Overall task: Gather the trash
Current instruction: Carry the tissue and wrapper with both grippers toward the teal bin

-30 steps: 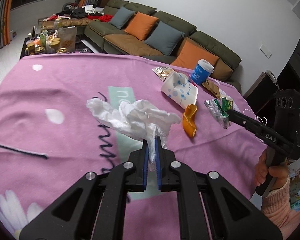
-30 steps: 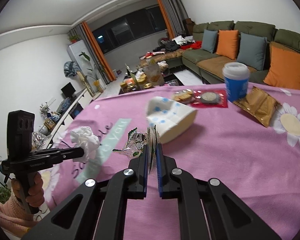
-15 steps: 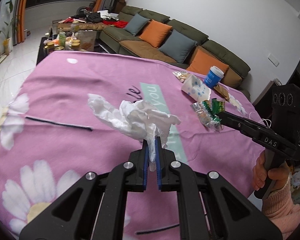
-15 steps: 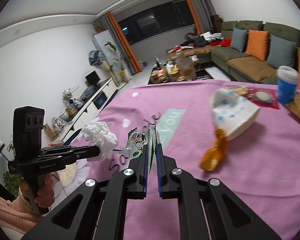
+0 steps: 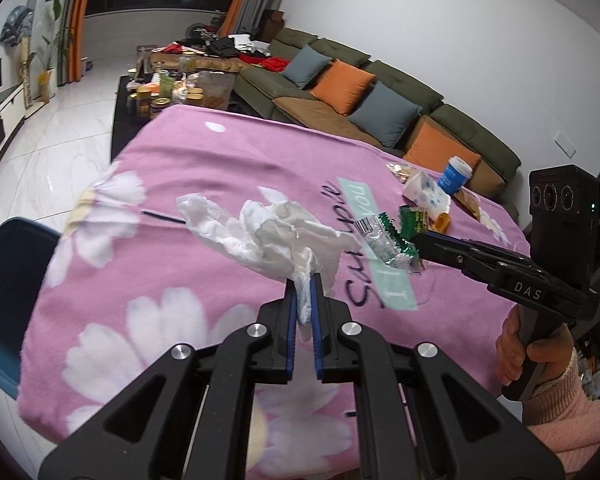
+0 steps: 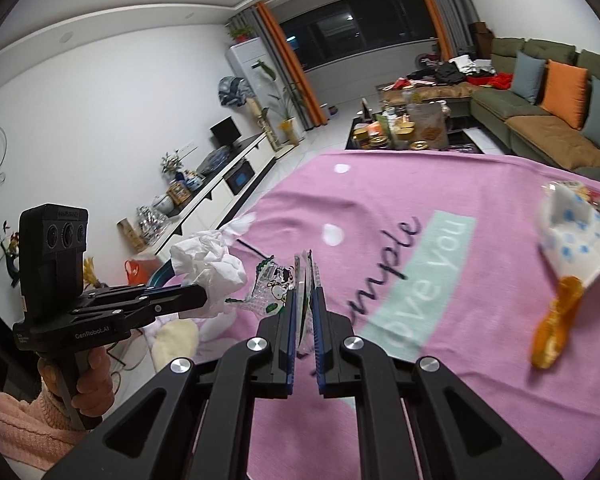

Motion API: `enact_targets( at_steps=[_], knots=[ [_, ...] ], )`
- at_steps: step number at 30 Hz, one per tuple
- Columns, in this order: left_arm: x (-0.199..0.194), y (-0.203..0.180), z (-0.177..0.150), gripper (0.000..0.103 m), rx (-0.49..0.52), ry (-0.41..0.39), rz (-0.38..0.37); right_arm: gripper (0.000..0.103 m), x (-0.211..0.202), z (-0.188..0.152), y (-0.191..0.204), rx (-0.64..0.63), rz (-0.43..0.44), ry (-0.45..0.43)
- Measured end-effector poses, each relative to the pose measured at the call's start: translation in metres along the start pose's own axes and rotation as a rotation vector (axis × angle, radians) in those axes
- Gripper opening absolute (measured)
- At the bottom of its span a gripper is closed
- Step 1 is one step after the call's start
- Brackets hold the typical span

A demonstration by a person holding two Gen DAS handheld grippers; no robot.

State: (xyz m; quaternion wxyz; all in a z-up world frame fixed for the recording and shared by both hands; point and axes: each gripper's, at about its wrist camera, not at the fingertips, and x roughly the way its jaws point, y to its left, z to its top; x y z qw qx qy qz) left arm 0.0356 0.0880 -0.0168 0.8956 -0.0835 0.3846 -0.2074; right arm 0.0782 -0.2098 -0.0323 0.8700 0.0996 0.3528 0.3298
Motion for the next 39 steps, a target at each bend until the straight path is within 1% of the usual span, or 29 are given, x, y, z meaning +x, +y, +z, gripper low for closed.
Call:
enact_targets(
  at_steps=[10, 20, 39],
  knots=[
    [-0.027, 0.036, -0.009, 0.007, -0.052, -0.032, 0.064, 0.007, 0.038, 0.01, 0.034, -0.048, 0.065, 0.053],
    [-0.051, 0.07, -0.012, 0.007, -0.104, -0.068, 0.128, 0.007, 0.066, 0.019, 0.067, -0.105, 0.119, 0.085],
    [-0.077, 0.106, -0.019, 0.007, -0.165, -0.108, 0.218, 0.007, 0.112, 0.035, 0.106, -0.168, 0.187, 0.136]
  ],
)
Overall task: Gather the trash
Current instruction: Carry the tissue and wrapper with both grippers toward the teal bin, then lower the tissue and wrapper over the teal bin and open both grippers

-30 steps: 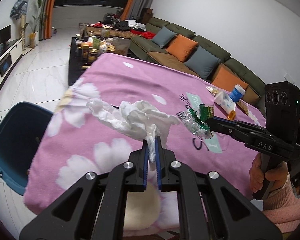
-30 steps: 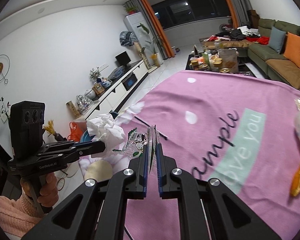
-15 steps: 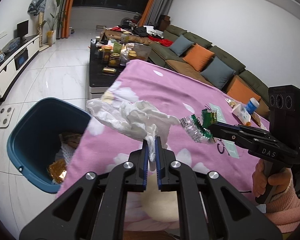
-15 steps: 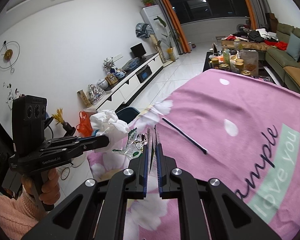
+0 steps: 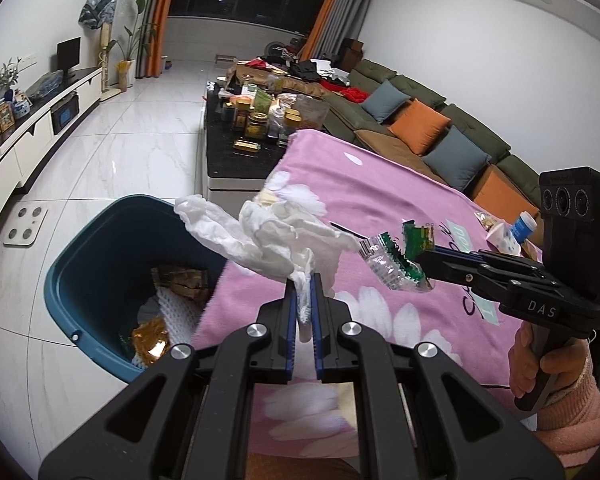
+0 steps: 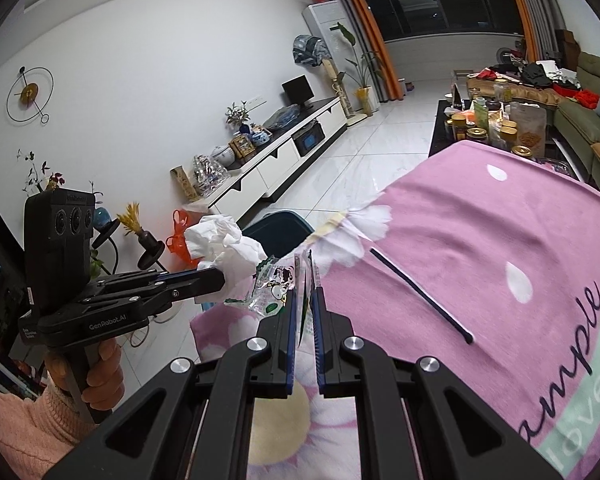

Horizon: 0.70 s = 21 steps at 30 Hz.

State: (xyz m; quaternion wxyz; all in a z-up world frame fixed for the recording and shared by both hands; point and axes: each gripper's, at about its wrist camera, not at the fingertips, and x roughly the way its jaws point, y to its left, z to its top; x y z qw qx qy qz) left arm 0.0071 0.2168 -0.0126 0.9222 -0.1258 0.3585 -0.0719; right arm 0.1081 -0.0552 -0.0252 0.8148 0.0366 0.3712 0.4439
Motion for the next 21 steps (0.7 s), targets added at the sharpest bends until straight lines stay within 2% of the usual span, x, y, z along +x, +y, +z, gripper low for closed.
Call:
enact_targets(
  at_steps=[12, 21],
  knots=[
    [-0.011, 0.033, 0.003, 0.007, -0.044, -0.024, 0.072, 0.007, 0.029, 0.017, 0.016, -0.038, 0.033, 0.029],
    [-0.008, 0.052, 0.001, 0.007, -0.078, -0.012, 0.096, 0.007, 0.051, 0.029, 0.031, -0.069, 0.046, 0.049]
  ],
)
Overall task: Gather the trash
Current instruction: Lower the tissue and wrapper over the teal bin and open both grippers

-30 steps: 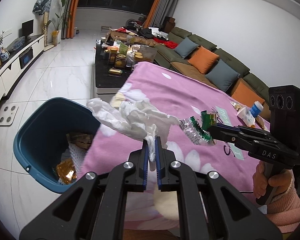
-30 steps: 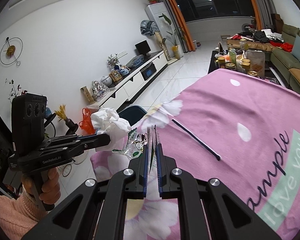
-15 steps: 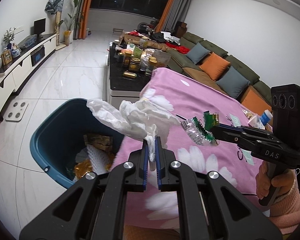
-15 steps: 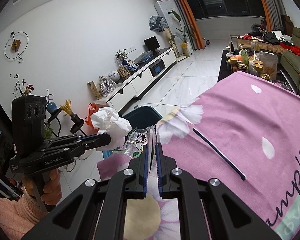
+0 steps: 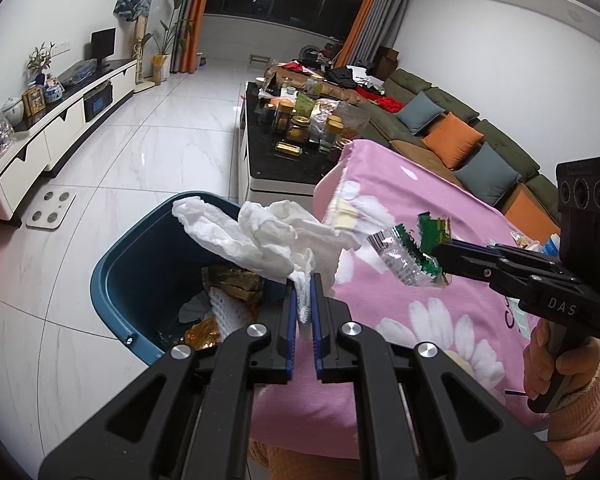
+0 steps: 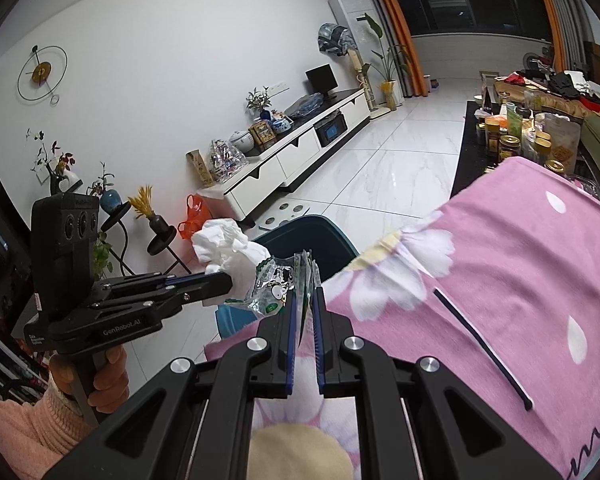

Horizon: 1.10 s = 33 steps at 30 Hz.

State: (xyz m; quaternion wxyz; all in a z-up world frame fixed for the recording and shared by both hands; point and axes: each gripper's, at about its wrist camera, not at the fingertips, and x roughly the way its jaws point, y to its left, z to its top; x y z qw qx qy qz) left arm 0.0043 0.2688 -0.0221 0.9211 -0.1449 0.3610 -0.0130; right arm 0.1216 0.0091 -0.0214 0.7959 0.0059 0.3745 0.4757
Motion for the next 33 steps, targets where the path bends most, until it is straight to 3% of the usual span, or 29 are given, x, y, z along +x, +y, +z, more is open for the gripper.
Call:
enact_targets(
  at_steps=[33],
  knots=[
    [0.064, 0.052, -0.005, 0.007, -0.082, 0.129, 0.108, 0.011, 0.112, 0.03, 0.023, -0.009, -0.017, 0.161]
  ],
)
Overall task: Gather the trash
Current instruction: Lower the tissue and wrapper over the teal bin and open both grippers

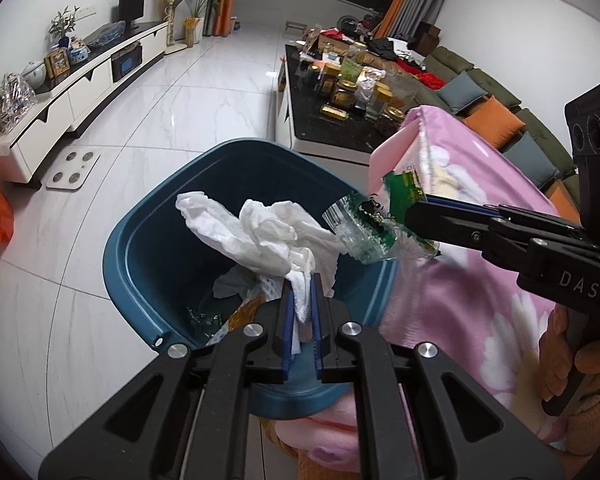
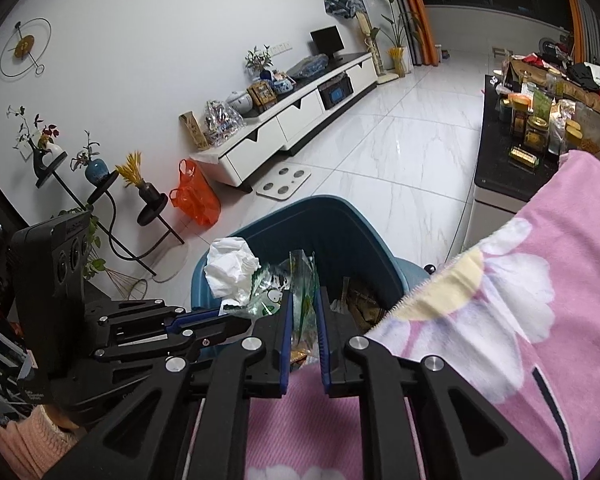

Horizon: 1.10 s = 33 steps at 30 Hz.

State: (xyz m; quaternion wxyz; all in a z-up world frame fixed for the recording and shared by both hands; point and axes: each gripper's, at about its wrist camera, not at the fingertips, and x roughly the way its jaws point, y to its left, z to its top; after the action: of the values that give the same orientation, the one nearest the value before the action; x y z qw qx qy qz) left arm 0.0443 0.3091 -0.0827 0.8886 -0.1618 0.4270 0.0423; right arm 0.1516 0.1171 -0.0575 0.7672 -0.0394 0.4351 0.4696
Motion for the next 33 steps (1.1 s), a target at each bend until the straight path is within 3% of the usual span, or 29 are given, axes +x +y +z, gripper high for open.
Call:
enact_targets(
  at_steps=[6, 9, 13, 26, 33],
  knots=[
    [0.013, 0.01, 0.001, 0.009, -0.034, 0.013, 0.024, 0.019, 0.012, 0.001, -0.004, 0.032, 0.01, 0.025],
    [0.019, 0.016, 0.001, 0.02, -0.052, 0.017, 0.035, 0.022, 0.014, 0.003, -0.005, 0.039, 0.014, 0.028],
    [0.025, 0.018, 0.001, 0.025, -0.068, 0.015, 0.052, 0.022, 0.016, 0.003, -0.008, 0.052, 0.025, 0.037],
    [0.006, 0.019, -0.002, 0.028, -0.074, -0.034, 0.074, 0.031, 0.014, 0.0, -0.016, 0.079, 0.042, 0.034],
    [-0.025, 0.006, -0.007, 0.047, -0.047, -0.11, 0.049, 0.033, -0.013, -0.01, -0.018, 0.066, 0.038, -0.014]
  ],
)
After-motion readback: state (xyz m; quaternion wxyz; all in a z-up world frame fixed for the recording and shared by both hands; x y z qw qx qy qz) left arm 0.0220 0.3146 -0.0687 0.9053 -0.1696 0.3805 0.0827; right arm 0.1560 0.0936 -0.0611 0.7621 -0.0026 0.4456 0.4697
